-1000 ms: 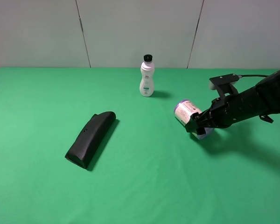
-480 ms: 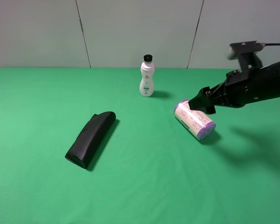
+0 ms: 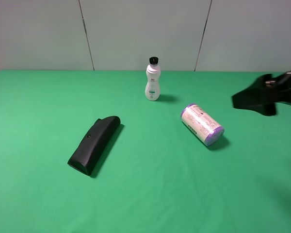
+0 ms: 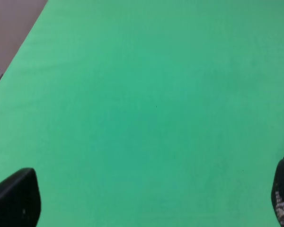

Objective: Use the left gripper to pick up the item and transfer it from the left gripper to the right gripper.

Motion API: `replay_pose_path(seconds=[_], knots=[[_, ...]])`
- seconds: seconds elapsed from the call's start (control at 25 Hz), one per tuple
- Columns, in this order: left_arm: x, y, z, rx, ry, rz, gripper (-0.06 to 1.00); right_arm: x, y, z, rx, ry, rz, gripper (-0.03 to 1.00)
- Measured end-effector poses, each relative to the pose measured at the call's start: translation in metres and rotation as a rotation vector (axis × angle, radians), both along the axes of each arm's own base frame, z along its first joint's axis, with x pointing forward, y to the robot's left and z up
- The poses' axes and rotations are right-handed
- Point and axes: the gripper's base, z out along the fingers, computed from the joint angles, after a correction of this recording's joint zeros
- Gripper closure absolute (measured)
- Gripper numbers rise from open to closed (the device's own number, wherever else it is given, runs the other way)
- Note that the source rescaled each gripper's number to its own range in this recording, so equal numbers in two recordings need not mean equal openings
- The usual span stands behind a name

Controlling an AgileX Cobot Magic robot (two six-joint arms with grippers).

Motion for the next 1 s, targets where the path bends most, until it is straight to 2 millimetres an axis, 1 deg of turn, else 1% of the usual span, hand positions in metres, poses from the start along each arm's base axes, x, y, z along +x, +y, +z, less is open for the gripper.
replay_pose_path(seconds=[0.12,0.24,0.4,0.52,0.68,0.84,0.92,1.0], knots=[[0.0,0.0,0.0,0.0,0.0,0.0,0.0,-0.032,-0.011,0.011,-0.017,-0.011,-0.05,-0.03],[0.0,0.0,0.0,0.0,0.0,0.0,0.0,-0.064,-0.022,0.018,-0.03,-0.037,-0.099,-0.03],[0.0,0.0,0.0,0.0,0.0,0.0,0.0,-0.101,-0.036,0.022,-0.052,-0.11,-0.153,-0.03],[0.0,0.0,0.0,0.0,0.0,0.0,0.0,-0.123,-0.044,0.023,-0.056,-0.181,-0.198,-0.03],[0.0,0.0,0.0,0.0,0.0,0.0,0.0,-0.146,-0.053,0.024,-0.047,-0.296,-0.232,-0.03],[0.0,0.0,0.0,0.0,0.0,0.0,0.0,-0.161,-0.059,0.024,-0.05,-0.383,-0.258,-0.03],[0.0,0.0,0.0,0.0,0.0,0.0,0.0,-0.166,-0.06,0.019,-0.044,-0.404,-0.259,-0.03],[0.0,0.0,0.0,0.0,0.0,0.0,0.0,-0.166,-0.059,0.009,-0.034,-0.402,-0.253,-0.03]])
